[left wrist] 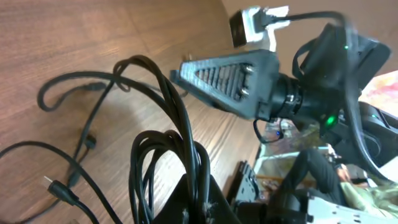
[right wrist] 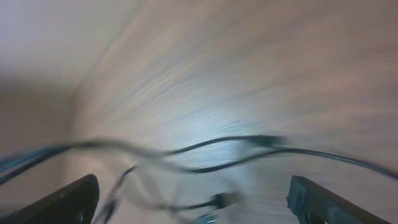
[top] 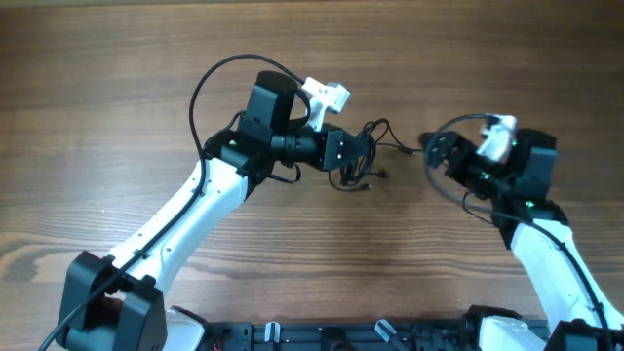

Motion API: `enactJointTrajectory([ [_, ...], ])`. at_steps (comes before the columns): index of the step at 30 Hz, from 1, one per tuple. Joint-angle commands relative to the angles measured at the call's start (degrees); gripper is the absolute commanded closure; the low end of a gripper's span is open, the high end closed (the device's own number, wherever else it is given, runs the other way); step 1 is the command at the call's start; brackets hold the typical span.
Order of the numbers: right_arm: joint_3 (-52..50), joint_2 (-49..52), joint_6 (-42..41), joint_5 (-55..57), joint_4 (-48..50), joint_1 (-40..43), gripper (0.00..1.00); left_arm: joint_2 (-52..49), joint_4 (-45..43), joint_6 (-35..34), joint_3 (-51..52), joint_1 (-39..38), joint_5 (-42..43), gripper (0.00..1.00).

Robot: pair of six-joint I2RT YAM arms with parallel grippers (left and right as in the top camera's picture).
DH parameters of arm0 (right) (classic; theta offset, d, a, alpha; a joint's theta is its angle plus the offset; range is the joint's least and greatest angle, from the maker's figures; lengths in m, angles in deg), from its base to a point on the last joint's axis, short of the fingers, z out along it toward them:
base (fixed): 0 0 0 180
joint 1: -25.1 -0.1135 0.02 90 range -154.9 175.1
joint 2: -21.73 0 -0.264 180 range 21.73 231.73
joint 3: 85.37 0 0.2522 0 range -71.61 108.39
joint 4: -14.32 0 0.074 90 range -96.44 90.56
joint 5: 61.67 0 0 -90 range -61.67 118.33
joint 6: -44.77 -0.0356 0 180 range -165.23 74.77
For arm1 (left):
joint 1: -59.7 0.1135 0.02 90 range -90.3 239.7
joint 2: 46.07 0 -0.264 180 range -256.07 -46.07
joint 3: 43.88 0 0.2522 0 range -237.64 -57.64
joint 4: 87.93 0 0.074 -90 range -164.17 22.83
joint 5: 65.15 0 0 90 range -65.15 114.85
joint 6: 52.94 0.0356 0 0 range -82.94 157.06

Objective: Untangle cables

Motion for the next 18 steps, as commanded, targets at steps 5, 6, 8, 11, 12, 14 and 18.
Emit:
enactJointTrajectory([
  [5, 0.35, 0.81, -30.01, -17.55, 3.65, -1.27, 0.00, 1.27, 2.19, 15.39, 0.13, -0.02, 13.70, 0.96],
  [6, 0.35, 0.81, -35.52, -20.65, 4.87, -2.40, 0.00, 1.27, 3.76, 19.37, 0.13, -0.15, 12.90, 0.96],
  [8, 0.35, 0.81, -39.26, -23.52, 5.86, -4.04, 0.00, 1.27, 5.53, 20.68, 0.13, -0.15, 8.85, 0.96],
  [11, 0.37, 0.81, -42.42, -24.06, 6.32, -6.51, 0.00, 1.27, 8.26, 20.68, 0.13, -0.15, 1.07, 0.96],
  [12, 0.35, 0.81, -42.58, -23.65, 6.43, -6.88, 0.00, 1.27, 8.90, 20.68, 0.13, -0.15, -0.48, 0.96],
  [14, 0.35, 0.81, -42.88, -21.49, 6.86, -8.46, 0.00, 1.27, 9.14, 20.68, 0.13, -0.17, -1.05, 0.96],
  [18, 0.35, 0.81, -46.03, -18.58, 6.73, -11.67, 0.01, 1.27, 8.68, 20.68, 0.13, -1.42, -0.81, 0.96],
])
